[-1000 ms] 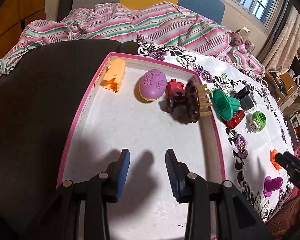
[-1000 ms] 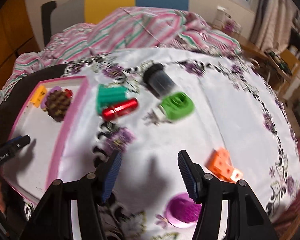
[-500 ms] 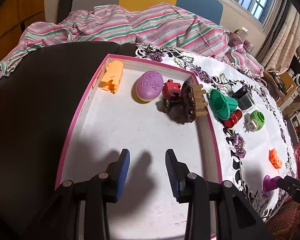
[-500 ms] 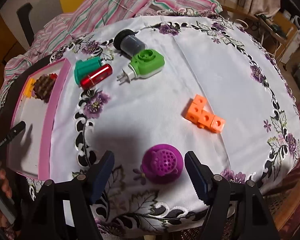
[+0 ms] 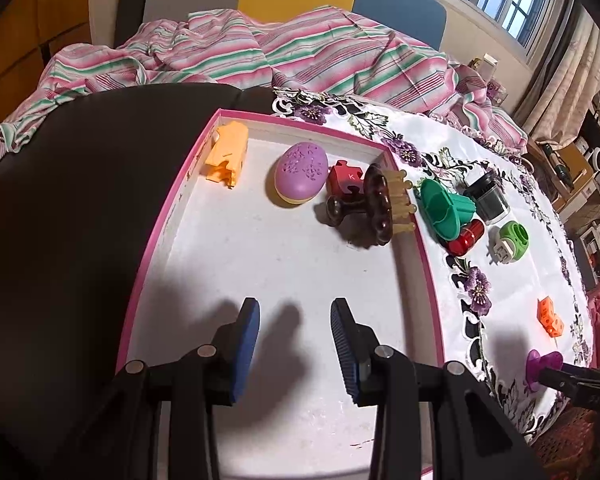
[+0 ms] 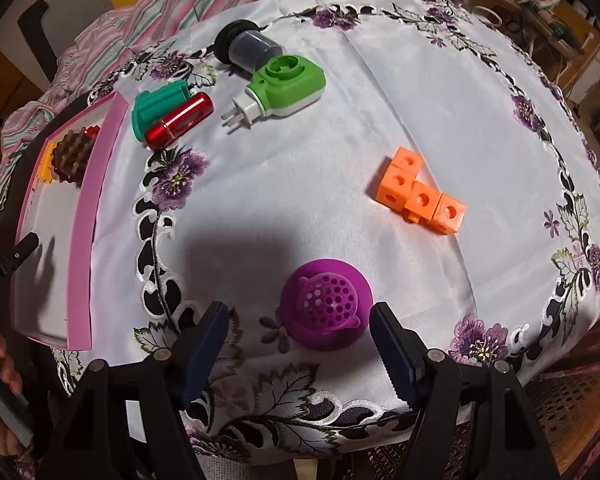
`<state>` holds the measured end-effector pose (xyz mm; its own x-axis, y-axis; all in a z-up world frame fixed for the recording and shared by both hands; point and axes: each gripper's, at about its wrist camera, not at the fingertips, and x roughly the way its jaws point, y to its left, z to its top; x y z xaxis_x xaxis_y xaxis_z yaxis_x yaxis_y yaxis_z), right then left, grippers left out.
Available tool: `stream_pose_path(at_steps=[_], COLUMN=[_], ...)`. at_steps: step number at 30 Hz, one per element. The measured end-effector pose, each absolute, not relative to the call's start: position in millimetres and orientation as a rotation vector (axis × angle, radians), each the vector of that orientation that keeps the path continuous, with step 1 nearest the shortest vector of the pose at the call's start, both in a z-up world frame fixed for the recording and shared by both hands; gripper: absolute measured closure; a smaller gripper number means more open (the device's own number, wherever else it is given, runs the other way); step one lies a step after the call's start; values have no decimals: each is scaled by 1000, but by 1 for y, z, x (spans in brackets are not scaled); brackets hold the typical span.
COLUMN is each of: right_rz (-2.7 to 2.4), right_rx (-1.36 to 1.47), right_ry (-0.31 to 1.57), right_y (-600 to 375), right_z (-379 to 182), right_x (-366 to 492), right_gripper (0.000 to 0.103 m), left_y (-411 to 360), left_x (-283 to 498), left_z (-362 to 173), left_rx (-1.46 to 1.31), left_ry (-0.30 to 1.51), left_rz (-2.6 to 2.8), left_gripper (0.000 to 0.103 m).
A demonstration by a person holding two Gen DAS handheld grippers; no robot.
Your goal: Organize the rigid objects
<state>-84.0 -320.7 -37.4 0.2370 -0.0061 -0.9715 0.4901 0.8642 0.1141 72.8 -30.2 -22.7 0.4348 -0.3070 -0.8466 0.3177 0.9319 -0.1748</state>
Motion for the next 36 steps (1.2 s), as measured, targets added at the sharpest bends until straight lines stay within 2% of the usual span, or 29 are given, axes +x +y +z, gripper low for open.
stream_pose_path(at_steps=[15,17,24,28,31,34,36], right_rz=[-326,-328,-343,-351,-365,-381,-396], right_rx=[405,404,348,313,281,231,173], right_ry=[1392,1414,1404,1386,1363,1322,1304], right_y=[-319,-318,-316,-316,-311,-302,-294], right_z=[-54,-59,-59,-58,-55,-51,-53], right_x=[-77,-74,-68,-66,-64,-59,-54], right_gripper=[40,48,60,72,73,83,83], left_y=[-27,-27,-30,-36,-43,-50,-56], left_x=[77,76,65,55,47,40,34], left_z=[-27,-27,-23,-19,-17,-16,-16], left_rx=[-10,-10,23,34,28,25,30], left_ry=[1075,1075,1041,1017,1005,1001,999], left_rz=[-387,-387,-374,-384,-405,-423,-439], left_gripper=[66,66,66,66,66,66,66])
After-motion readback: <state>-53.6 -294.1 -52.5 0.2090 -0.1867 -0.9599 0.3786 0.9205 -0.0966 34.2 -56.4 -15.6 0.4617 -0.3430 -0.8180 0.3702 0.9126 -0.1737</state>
